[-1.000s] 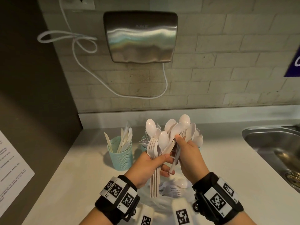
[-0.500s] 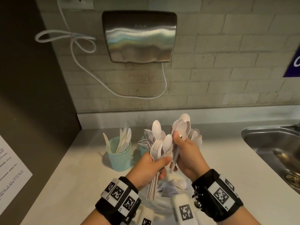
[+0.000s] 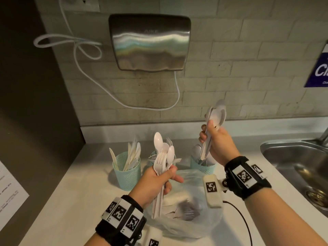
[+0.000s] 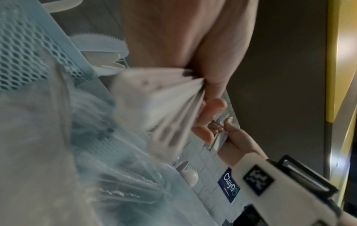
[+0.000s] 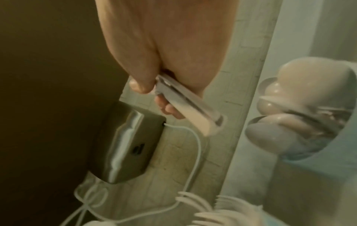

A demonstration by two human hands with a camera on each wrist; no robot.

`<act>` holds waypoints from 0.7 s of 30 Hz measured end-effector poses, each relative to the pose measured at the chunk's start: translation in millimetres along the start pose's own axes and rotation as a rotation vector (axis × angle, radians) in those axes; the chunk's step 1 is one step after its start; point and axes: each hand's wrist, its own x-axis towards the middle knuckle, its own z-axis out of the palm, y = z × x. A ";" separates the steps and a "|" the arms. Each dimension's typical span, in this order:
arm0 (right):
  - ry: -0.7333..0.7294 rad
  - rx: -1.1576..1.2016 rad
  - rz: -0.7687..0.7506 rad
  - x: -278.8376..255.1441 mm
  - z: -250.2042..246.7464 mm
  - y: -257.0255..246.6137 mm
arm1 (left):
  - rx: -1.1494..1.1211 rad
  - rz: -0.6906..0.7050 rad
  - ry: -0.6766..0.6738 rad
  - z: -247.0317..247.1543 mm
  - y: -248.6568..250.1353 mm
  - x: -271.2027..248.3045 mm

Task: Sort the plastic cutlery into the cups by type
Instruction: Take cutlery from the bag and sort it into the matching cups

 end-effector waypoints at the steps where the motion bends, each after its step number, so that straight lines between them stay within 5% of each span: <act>1: -0.015 -0.108 -0.007 3.7 -2.8 3.4 | -0.002 -0.004 0.006 -1.5 -0.5 0.2; 4: -0.005 -0.367 -0.024 10.4 -6.0 9.2 | 0.010 -0.006 0.016 -6.7 -2.8 0.2; 21: 0.014 -0.466 0.133 24.8 -22.3 42.1 | 0.032 -0.049 0.039 -7.2 -9.4 3.6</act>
